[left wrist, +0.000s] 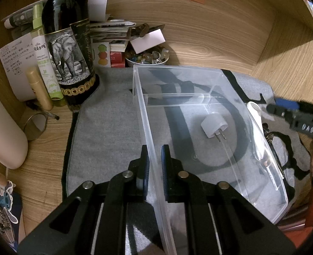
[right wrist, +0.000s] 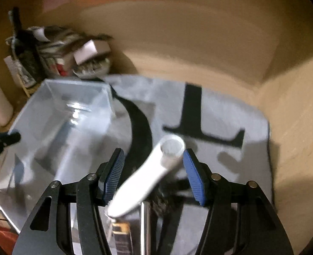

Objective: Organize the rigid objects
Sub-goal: 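Grasp the white handheld device on the mat with the right gripper, then lower the white device into the clear box and open the right gripper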

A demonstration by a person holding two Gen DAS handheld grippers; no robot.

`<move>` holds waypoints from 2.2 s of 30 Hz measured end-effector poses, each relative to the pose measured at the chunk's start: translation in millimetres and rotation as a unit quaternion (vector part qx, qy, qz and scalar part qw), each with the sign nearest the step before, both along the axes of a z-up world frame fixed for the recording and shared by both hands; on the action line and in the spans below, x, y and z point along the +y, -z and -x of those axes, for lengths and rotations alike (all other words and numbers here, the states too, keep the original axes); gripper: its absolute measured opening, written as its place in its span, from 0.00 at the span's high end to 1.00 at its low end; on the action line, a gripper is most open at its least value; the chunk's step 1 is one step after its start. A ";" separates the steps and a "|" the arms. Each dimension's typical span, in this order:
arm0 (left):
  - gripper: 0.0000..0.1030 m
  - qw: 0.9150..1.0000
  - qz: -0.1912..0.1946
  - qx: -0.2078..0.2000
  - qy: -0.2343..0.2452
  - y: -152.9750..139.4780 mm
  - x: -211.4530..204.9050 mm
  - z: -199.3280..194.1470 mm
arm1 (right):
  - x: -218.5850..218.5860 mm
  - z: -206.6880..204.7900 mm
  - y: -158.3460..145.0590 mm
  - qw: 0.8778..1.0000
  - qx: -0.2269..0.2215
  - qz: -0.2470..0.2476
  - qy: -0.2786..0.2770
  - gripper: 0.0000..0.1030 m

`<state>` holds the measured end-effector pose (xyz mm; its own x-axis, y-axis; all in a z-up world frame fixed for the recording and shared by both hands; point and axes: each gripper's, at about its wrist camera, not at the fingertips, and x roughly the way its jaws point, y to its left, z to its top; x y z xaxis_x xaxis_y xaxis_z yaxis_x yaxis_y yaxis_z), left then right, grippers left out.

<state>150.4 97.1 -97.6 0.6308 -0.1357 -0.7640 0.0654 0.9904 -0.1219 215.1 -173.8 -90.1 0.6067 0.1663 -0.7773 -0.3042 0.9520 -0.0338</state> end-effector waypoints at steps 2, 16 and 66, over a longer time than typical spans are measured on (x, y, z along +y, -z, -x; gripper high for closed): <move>0.91 1.000 -0.002 0.000 0.001 0.2 -0.7 0.4 | -7.6 -0.9 10.9 1.000 0.020 -0.016 0.007 0.47; 0.91 1.000 -0.009 0.002 -0.004 -0.2 -2.3 -0.8 | -8.8 -34.6 54.9 0.995 0.087 -0.049 0.014 0.50; 0.91 1.000 -0.008 0.003 -0.008 1.4 -2.6 -5.3 | 102.1 23.9 -41.1 0.981 -0.064 -0.104 -0.149 0.71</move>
<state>155.7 94.5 -99.0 0.6287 -0.1143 -0.7692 0.0494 0.9930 -0.1071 191.2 -71.7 -49.1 0.5977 0.4977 -0.6285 -0.5754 0.8122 0.0961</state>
